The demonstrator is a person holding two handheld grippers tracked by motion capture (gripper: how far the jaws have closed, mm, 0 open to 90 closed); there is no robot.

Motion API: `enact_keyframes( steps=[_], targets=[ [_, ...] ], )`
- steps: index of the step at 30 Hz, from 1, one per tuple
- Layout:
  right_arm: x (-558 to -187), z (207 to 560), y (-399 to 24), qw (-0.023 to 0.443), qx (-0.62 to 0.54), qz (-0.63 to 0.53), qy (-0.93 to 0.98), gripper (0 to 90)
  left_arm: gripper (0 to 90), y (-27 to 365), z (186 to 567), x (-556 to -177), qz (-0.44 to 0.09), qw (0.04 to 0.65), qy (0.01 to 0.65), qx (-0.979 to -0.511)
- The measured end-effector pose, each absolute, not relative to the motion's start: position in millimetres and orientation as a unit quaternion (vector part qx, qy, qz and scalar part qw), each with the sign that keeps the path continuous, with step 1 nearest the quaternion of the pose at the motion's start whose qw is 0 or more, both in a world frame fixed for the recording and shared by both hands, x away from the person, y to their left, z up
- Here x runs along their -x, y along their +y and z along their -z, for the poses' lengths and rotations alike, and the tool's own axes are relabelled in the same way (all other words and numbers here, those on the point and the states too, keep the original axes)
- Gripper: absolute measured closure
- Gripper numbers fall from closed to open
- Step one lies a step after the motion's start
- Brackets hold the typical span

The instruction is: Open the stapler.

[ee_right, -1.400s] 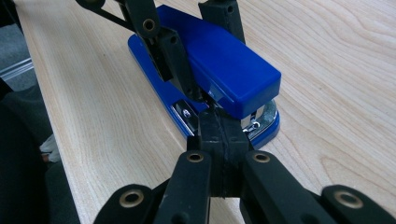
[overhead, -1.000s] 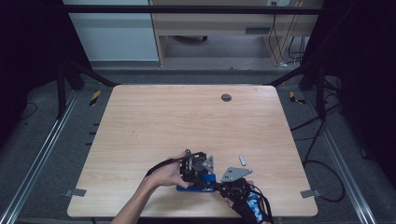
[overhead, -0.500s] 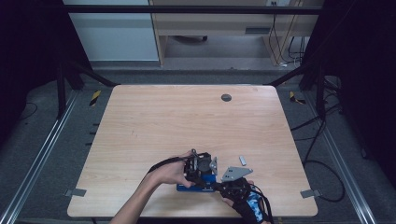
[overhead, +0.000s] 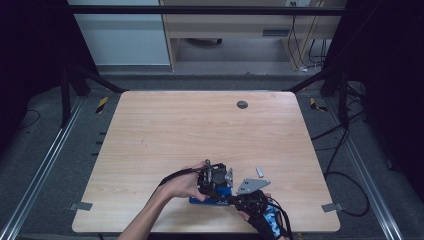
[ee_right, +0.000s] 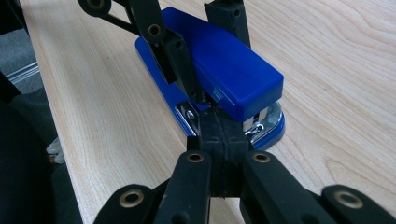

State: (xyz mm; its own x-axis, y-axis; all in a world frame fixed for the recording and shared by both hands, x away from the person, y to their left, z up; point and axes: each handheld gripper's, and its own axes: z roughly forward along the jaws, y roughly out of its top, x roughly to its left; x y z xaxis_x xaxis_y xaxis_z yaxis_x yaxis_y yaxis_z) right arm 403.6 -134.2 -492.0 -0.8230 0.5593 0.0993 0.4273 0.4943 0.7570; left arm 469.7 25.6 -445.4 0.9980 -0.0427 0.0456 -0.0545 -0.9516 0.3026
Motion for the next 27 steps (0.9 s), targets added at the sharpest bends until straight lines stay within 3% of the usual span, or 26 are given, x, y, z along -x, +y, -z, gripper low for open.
enact_keyframes(
  steps=[17, 27],
  targets=[
    [-404, 492, -134, 0.082, -0.284, -0.414, 0.861, 90.0, 66.1, 36, 448, -471, -0.012, 0.196, -0.014, -0.980],
    [-403, 491, -137, 0.082, -0.290, -0.410, 0.861, 90.0, 65.5, 25, 446, -471, -0.011, 0.151, -0.021, -0.988]
  ],
)
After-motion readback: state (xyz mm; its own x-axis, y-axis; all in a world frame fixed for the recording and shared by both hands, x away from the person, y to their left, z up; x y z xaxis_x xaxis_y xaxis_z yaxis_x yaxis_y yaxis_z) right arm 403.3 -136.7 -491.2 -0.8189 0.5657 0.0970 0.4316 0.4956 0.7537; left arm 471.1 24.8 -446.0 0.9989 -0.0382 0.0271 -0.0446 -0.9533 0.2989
